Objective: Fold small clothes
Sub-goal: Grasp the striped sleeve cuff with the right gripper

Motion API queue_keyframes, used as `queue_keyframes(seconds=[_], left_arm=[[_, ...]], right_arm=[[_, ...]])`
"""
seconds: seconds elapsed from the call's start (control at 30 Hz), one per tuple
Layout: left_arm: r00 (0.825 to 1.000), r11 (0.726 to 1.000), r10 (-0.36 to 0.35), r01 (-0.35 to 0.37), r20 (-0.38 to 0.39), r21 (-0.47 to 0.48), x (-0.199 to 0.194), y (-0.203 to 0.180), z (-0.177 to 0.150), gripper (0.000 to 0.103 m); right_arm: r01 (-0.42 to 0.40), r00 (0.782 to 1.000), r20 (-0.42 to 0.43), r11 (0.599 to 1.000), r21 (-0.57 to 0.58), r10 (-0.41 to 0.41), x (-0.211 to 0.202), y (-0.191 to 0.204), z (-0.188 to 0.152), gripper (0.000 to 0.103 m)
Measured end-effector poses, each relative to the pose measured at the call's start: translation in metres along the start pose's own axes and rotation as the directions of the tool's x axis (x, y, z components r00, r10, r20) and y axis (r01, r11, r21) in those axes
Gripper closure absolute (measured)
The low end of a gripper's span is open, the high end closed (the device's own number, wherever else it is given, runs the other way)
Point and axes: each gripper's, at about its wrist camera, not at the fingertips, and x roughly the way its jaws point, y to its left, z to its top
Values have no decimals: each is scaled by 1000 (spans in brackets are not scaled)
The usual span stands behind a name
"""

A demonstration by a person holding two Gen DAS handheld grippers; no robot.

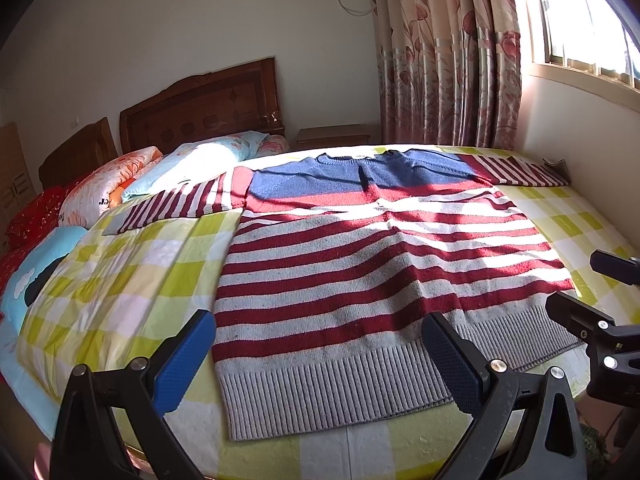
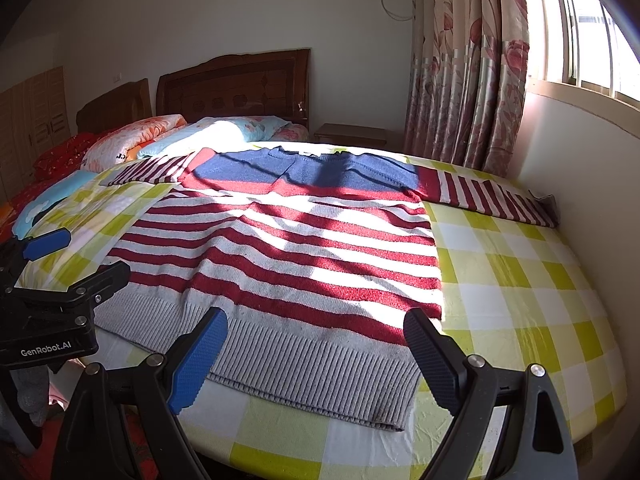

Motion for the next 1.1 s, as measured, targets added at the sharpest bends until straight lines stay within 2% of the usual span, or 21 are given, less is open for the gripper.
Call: queue_keyframes(seconds=[0.07,0.13,0.2,0.3,0.43,0.57,0.63,0.77,0.87,0.93,1.0,1.07,1.1], left_arm=[[997,999,-33,34,-72,8,21,0,10,0],[987,996,-86,88,-136,8,48,1,26,0],[976,992,-126,127,-177,-10,80,5,48,0],[964,987,-156,146,-217,-62,132,14,80,0],[955,976,-183,147,-233,-161,193,30,111,0],[959,986,-121,87,-255,-142,237,35,127,0],[961,991,-92,64,-260,-115,246,35,133,0],[960,992,-100,77,-262,-97,253,38,136,0],[961,993,-99,78,-259,-92,254,37,137,0],[960,992,-105,84,-259,-93,254,37,137,0],[959,992,-111,91,-259,-90,254,38,136,0],[956,991,-121,102,-266,-84,253,39,135,0],[955,991,-124,104,-270,-87,253,41,135,0]], right_arm=[[14,1000,-19,1000,-11,-14,10,-6,4,13],[2,998,-64,1000,26,0,26,-21,9,23],[-23,993,-111,995,101,34,44,-45,17,27],[7,989,-145,966,257,31,72,-96,32,28],[98,984,-177,903,419,-25,103,-174,51,34],[255,960,-231,840,479,-159,142,-253,71,37],[341,933,-278,807,482,-229,164,-288,80,38],[444,892,-324,741,503,-315,196,-342,98,39],[473,880,-330,697,538,-343,213,-370,111,38],[484,875,-330,684,547,-355,223,-379,119,38],[476,879,-318,671,569,-354,229,-391,125,39],[450,893,-290,660,602,-343,229,-400,125,52],[449,893,-283,649,614,-351,226,-403,122,79]])
